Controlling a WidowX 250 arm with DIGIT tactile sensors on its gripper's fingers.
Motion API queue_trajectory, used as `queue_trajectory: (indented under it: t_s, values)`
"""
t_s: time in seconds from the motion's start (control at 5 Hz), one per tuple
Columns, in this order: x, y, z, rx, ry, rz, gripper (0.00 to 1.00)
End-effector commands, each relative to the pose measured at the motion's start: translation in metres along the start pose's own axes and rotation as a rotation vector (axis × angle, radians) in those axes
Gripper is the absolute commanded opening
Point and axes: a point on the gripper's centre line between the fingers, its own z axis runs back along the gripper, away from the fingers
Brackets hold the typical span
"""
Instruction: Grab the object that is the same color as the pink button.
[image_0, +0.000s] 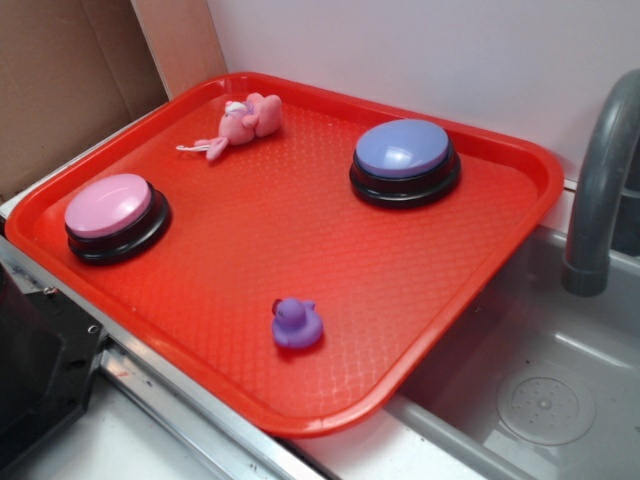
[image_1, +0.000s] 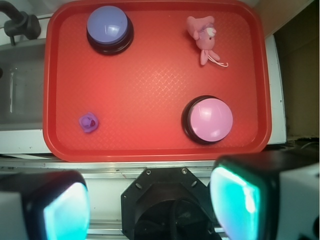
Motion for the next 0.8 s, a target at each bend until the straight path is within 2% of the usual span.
queue_trajectory:
  t_s: [0.0,0.2,0.4,0.6]
  values:
    - [0.000,0.000,0.000,0.000,0.000,0.000,1.00]
    - [0.035,0.031,-0.003,0.042,-0.149,0.095,1.00]
    - [0.062,0.055,-0.015,0.139,-0.163,0.224,1.00]
    - [0.088,0.074,-0.035,0.168,-0.172,0.281,1.00]
